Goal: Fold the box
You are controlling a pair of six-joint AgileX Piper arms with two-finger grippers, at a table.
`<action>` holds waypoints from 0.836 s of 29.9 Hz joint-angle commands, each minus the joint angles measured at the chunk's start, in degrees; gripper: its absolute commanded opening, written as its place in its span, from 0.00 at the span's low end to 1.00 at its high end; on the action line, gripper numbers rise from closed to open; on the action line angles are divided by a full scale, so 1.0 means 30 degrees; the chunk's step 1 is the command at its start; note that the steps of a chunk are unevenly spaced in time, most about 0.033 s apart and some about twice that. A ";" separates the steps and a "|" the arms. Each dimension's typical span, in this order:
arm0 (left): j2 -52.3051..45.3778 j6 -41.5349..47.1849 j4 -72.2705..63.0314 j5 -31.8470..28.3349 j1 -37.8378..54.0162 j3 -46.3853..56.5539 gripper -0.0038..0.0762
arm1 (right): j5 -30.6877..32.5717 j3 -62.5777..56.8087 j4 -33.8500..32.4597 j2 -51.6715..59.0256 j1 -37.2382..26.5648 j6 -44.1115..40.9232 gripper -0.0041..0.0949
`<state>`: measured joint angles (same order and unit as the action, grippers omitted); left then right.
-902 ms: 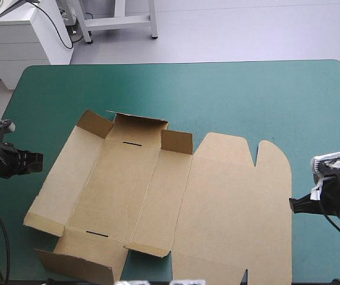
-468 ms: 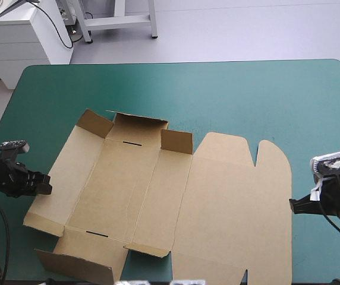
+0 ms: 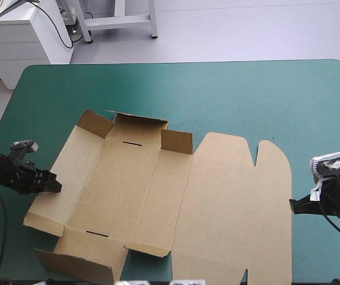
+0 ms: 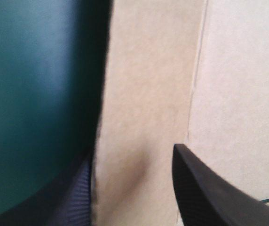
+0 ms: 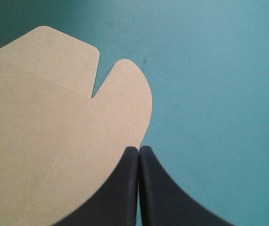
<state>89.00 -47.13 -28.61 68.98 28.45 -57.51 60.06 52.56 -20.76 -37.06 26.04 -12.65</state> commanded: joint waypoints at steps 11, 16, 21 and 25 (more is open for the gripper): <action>-0.0576 0.1210 -0.0999 0.1769 -0.2680 -0.0386 0.47 | -0.1135 0.0469 -0.0505 -0.0056 -0.0073 0.0135 0.02; -0.0576 0.1492 -0.0087 0.1769 -0.2691 -0.0386 0.25 | -0.1135 0.0469 -0.0505 -0.0056 -0.0073 0.0135 0.02; -0.0576 0.1506 0.0414 0.1769 -0.2691 -0.0386 0.07 | -0.1135 0.0469 -0.0505 -0.0056 -0.0073 0.0135 0.02; -0.0576 0.1288 0.0489 0.1769 -0.2691 -0.0386 0.04 | -0.1135 0.0469 -0.0505 -0.0056 -0.0073 0.0135 0.02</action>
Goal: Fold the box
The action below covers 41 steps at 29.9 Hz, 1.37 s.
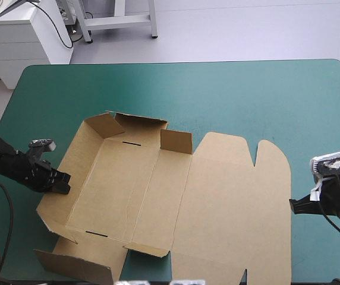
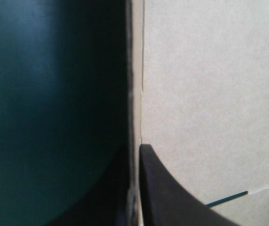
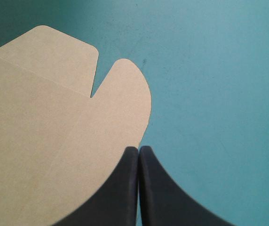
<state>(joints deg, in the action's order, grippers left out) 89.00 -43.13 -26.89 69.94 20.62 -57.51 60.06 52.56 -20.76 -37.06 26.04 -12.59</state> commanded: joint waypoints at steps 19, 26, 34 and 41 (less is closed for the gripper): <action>-0.0576 -0.1347 0.3456 0.0069 -0.5594 -0.4762 0.04 | -0.1150 0.0469 -0.0505 -0.0056 -0.0073 -0.0168 0.02; -0.0494 -0.1196 0.6066 -0.2897 -1.0601 -0.8304 0.04 | -0.1150 0.0469 -0.0505 -0.0056 -0.0073 -0.0168 0.02; -0.0494 -0.0330 1.0680 -0.6804 -1.5787 -1.0482 0.04 | -0.1117 0.0469 -0.0505 -0.0056 -0.0073 -0.0168 0.02; -0.0458 0.2786 1.6452 -1.0075 -1.9497 -1.0848 0.04 | -0.1117 0.0469 -0.0505 -0.0056 -0.0073 -0.0168 0.02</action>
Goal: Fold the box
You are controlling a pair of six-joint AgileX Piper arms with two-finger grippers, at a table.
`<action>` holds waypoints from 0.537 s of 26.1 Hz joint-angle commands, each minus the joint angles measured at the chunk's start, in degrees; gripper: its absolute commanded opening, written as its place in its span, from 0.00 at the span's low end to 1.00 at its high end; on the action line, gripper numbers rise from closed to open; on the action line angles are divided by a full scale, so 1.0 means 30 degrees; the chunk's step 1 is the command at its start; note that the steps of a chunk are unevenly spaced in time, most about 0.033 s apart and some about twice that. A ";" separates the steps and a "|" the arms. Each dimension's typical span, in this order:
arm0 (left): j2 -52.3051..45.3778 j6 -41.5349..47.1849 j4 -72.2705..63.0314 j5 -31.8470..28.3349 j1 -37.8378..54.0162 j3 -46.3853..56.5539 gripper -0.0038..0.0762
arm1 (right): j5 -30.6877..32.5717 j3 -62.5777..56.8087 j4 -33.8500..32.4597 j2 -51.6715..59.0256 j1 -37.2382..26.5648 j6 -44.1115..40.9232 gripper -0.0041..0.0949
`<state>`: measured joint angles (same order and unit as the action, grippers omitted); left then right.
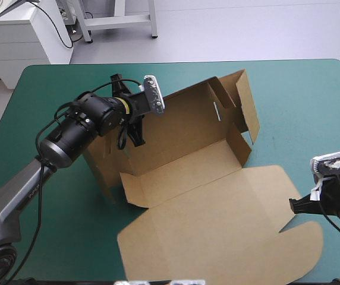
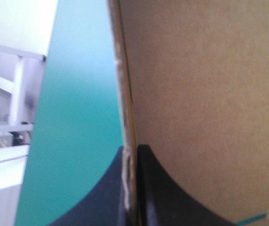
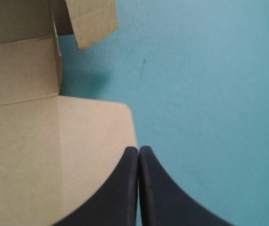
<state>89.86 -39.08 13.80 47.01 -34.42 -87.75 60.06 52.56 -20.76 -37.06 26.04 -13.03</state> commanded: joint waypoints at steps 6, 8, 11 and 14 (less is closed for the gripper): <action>-0.0391 0.1692 0.6347 -0.3150 -0.3549 -0.0767 0.04 | -0.1117 0.0469 -0.0433 -0.0056 -0.0073 -0.0022 0.02; -0.0207 0.1692 0.6596 -0.3705 -0.4085 -0.0767 0.04 | -0.1117 0.0469 -0.0433 -0.0056 -0.0073 -0.0022 0.02; 0.0003 0.1692 0.6630 -0.4257 -0.4623 -0.0767 0.04 | -0.1117 0.0469 -0.0379 -0.0056 -0.0073 -0.0022 0.02; 0.0382 0.1903 0.7138 -0.4703 -0.4857 -0.0767 0.04 | -0.1321 0.0469 -0.0379 -0.0056 -0.0073 -0.0022 0.02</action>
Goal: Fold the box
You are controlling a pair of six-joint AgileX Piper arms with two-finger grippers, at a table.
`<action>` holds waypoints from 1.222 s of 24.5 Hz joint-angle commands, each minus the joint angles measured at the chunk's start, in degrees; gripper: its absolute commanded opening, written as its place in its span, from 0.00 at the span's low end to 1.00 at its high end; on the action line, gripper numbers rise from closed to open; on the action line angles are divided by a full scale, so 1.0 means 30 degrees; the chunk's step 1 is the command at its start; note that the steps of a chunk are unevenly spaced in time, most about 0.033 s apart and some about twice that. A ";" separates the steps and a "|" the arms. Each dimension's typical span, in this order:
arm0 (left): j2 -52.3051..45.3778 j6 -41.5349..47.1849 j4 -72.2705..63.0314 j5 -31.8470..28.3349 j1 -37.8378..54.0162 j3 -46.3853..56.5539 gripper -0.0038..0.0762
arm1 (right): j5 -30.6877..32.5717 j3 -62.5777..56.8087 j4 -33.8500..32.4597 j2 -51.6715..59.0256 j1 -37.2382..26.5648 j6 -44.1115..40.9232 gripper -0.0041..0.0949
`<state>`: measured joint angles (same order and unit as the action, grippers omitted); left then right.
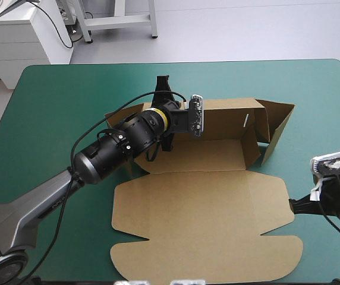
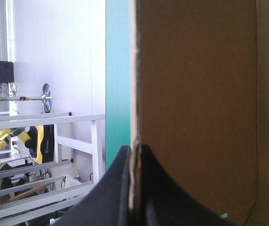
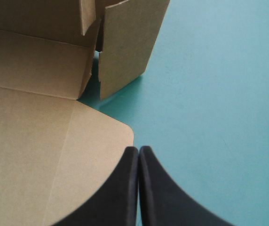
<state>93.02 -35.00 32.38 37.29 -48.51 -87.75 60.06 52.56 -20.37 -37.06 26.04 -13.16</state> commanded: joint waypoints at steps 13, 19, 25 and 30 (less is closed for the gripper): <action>0.1620 0.9026 0.8950 -0.1374 -0.1514 -0.0555 0.04 | -0.4395 0.6748 -0.4919 -0.7876 -0.0666 -0.2117 0.02; 0.2177 1.0305 1.1000 -0.1419 -0.1842 -0.0374 0.04 | -0.4081 0.9735 0.0305 -1.0683 -0.4891 0.2158 0.02; 0.2629 1.0305 1.2450 -0.1445 -0.2251 0.0431 0.04 | -0.3816 1.1567 0.9087 -1.2884 -0.9468 0.8612 0.02; 0.2629 1.1839 1.4357 -0.1377 -0.2871 0.1381 0.04 | -0.2990 1.3098 1.1591 -1.5128 -1.1008 1.0654 0.02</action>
<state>103.16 -3.07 72.24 35.46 -55.41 -83.55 53.21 87.75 10.44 -80.95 -5.20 14.84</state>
